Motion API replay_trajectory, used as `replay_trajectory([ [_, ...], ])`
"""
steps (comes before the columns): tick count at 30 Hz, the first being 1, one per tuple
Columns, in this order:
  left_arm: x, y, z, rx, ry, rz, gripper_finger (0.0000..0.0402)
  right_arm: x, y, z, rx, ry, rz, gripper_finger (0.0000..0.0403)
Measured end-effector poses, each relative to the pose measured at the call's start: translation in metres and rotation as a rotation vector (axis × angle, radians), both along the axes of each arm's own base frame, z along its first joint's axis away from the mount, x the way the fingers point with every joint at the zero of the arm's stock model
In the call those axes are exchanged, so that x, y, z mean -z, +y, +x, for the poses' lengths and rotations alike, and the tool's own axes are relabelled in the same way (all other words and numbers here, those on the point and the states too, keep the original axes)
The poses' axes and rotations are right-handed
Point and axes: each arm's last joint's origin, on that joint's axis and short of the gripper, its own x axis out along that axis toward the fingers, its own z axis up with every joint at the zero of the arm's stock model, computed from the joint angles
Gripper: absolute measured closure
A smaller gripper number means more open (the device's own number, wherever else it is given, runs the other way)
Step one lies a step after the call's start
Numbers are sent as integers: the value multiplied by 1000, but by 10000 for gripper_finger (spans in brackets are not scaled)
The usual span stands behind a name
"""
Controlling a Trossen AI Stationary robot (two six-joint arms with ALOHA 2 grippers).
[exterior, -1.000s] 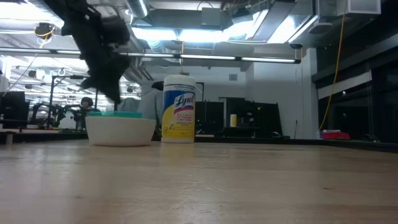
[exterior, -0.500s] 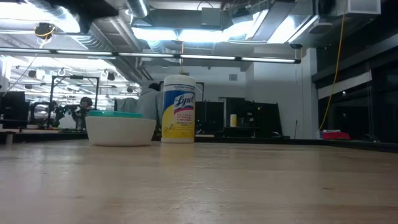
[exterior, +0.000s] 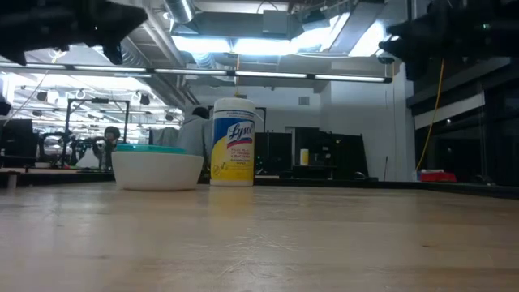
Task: Nest bowls inside each other
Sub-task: Return to Home Position
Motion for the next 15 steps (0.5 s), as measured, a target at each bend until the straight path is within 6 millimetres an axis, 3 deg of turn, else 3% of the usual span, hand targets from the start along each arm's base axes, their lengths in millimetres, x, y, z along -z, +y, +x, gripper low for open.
replay_trajectory([
  [8,28,-20,12,-128,298,213,366,35,1,0,-14,187,-171,227],
  [13,47,-27,9,-121,227,242,367,47,2,-8,-28,138,-191,227],
  [15,58,-27,6,-121,274,205,371,48,3,-12,-40,93,-190,227],
])
